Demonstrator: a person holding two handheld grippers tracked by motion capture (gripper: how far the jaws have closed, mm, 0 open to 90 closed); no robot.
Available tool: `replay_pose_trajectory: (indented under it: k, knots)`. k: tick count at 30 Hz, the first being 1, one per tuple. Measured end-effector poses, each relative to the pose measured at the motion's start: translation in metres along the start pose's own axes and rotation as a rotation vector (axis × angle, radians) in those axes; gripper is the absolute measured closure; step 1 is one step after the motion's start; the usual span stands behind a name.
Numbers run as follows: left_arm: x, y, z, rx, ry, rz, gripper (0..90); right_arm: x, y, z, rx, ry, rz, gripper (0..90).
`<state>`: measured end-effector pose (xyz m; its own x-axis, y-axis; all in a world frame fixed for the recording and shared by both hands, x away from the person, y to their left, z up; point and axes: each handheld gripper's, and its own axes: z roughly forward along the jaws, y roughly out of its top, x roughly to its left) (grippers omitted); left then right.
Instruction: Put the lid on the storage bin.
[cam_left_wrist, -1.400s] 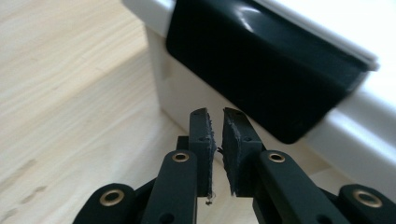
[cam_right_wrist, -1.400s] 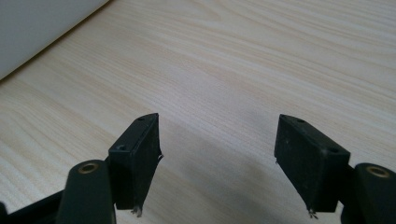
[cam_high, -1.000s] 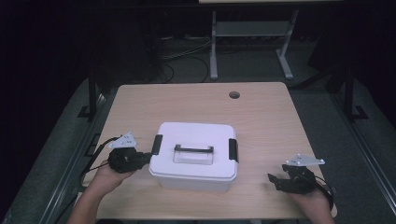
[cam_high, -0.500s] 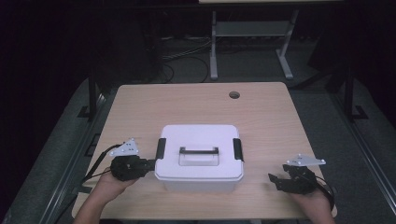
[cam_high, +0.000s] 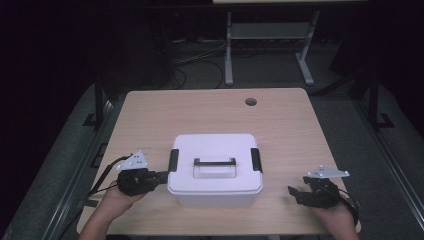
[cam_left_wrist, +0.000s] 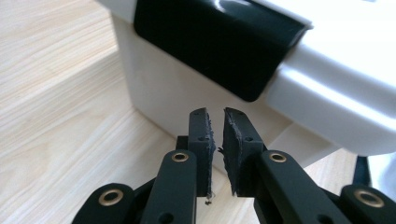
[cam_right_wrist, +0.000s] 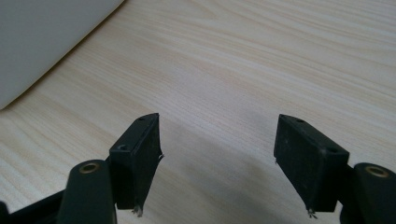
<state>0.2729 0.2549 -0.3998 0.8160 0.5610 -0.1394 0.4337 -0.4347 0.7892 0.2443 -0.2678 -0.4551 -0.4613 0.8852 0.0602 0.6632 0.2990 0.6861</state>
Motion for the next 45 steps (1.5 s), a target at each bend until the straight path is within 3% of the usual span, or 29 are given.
replay_pose_trajectory:
  k: [6, 10, 15, 22, 26, 27, 31, 33, 37, 45]
  knots:
    - [0.007, -0.007, -0.006, -0.025, 0.041, -0.031, 81.0, 0.000, 0.000, -0.001, -0.006, 0.000, 0.002, 31.0]
    - [0.013, -0.013, -0.010, -0.041, 0.106, -0.049, 80.6, -0.001, 0.000, -0.001, -0.007, -0.001, 0.004, 31.0]
    - [0.020, -0.021, -0.017, -0.070, 0.143, -0.093, 80.5, -0.001, 0.000, -0.001, -0.008, -0.001, 0.005, 31.0]
    - [0.030, -0.036, -0.027, -0.092, 0.233, -0.143, 78.3, -0.001, 0.000, -0.002, -0.009, -0.001, 0.011, 30.9]
    - [0.034, -0.045, -0.031, -0.112, 0.260, -0.167, 78.9, -0.001, -0.001, -0.002, -0.009, -0.003, 0.010, 31.0]
    - [0.035, -0.047, -0.032, -0.108, 0.248, -0.173, 79.1, -0.001, -0.001, -0.002, -0.010, -0.003, 0.011, 31.0]
    - [0.035, -0.053, -0.035, -0.101, 0.283, -0.162, 79.1, -0.002, -0.001, -0.002, -0.008, -0.002, 0.007, 31.0]
    - [0.035, -0.055, -0.036, -0.112, 0.280, -0.175, 79.0, -0.001, -0.001, -0.002, -0.005, -0.003, 0.007, 31.0]
    - [0.033, -0.058, -0.034, -0.104, 0.301, -0.155, 78.7, -0.001, -0.001, -0.002, -0.009, -0.003, 0.010, 31.0]
    - [0.032, -0.060, -0.034, -0.119, 0.318, -0.164, 78.4, -0.002, -0.002, -0.004, -0.012, -0.008, 0.010, 31.0]
